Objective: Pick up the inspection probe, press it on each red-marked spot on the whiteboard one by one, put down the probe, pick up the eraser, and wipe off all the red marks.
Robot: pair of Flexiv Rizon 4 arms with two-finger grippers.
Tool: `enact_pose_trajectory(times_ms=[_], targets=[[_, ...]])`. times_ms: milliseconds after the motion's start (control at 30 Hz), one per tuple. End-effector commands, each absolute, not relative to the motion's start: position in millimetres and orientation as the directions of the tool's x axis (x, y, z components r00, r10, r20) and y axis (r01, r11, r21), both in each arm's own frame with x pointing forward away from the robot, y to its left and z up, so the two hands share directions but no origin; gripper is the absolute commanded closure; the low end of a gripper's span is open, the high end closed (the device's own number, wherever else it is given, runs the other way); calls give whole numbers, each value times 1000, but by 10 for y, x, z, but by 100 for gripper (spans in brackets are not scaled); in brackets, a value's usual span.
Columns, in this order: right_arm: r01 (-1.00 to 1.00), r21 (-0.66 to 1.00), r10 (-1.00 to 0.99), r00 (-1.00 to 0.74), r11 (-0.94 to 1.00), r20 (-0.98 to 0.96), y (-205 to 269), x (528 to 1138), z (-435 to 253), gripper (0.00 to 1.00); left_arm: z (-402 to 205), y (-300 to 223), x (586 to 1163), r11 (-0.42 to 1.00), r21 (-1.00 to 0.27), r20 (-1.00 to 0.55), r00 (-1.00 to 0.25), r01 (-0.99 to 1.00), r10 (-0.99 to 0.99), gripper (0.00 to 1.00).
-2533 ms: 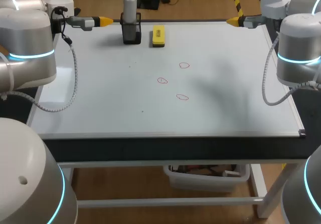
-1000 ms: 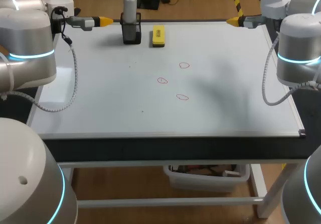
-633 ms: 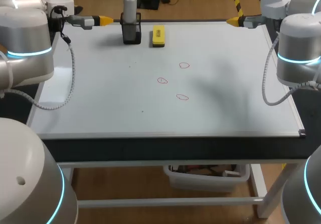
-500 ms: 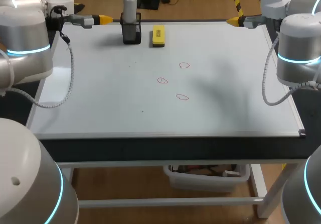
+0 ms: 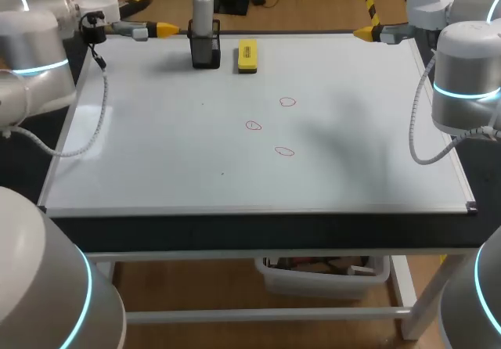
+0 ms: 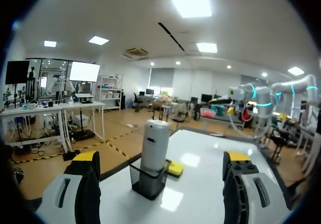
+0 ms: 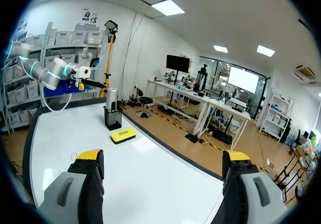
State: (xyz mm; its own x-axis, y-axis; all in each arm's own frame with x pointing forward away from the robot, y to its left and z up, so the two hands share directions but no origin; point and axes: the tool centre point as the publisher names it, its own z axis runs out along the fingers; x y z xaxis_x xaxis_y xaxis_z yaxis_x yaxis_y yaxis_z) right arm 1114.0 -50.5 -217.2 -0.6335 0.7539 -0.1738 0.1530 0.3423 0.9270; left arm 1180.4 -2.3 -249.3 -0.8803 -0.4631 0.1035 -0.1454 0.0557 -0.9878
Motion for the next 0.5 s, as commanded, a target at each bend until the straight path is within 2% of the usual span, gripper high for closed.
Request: enact_pose_trajectory(times_ms=[33,500], targets=[[154,927,754,-633,343,-174,-504,11139,-2170,0,-2616,-51,12198,61,-989,109,-951,-132,-288,0],[154,927,754,-633,343,-174,-504,11139,-2170,0,-2707,-304,12462,87,-992,82,-990,-93,-119,0]])
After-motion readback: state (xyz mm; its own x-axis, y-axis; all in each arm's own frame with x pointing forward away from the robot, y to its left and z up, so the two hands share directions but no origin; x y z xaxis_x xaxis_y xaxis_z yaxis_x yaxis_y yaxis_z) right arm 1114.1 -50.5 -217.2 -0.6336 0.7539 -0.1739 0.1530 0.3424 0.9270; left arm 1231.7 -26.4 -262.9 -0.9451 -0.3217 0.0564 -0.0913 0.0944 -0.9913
